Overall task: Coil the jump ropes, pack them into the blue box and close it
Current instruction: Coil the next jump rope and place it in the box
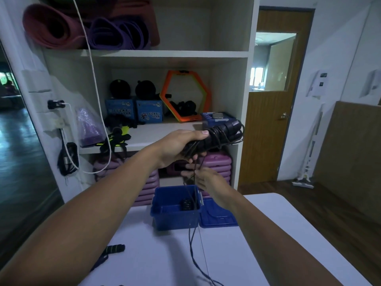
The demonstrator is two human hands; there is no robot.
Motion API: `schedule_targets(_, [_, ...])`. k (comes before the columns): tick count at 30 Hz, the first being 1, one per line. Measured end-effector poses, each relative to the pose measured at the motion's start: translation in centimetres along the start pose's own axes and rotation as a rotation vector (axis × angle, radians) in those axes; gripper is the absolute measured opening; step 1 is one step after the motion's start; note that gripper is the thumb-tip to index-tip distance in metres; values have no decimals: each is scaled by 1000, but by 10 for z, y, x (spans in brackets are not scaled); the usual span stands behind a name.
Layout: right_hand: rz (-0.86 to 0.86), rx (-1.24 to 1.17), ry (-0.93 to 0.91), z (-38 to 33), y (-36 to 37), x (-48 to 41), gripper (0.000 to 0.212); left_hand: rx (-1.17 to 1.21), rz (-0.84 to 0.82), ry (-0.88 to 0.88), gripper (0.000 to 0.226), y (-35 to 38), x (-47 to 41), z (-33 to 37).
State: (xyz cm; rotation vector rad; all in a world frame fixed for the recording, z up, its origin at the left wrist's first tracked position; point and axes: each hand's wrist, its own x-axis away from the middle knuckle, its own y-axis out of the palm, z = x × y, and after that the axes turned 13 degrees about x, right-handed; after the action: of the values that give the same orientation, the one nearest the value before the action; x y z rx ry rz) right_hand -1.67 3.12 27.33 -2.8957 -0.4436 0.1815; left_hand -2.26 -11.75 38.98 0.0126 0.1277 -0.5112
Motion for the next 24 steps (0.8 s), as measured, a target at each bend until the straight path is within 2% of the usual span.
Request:
schedule_targets(3, [-69, -203, 3, -5, 10, 5, 40, -48, -16, 21, 43, -5, 1, 8])
schedule_targets(6, [-61, -192, 30, -5, 7, 11, 41, -123, 26, 3, 32, -22, 6, 12])
schedule_targets(9, [-20, 13, 31, 1, -3, 14, 35, -260, 74, -20, 32, -40, 12, 6])
schedule_targets(12, [-28, 299, -6, 4, -9, 16, 27, -527, 110, -19, 30, -48, 18, -6])
schedule_targets(15, [-18, 716, -107, 0, -12, 18, 22, -857, 230, -12, 50, -53, 24, -21])
schedule_targets(17, [-4, 855, -182, -5, -14, 19, 21, -1004, 274, 19, 55, -55, 27, -31])
schedule_targets(24, [58, 1171, -406, -45, -24, 23, 22, -1042, 150, 106, 58, -56, 33, -62])
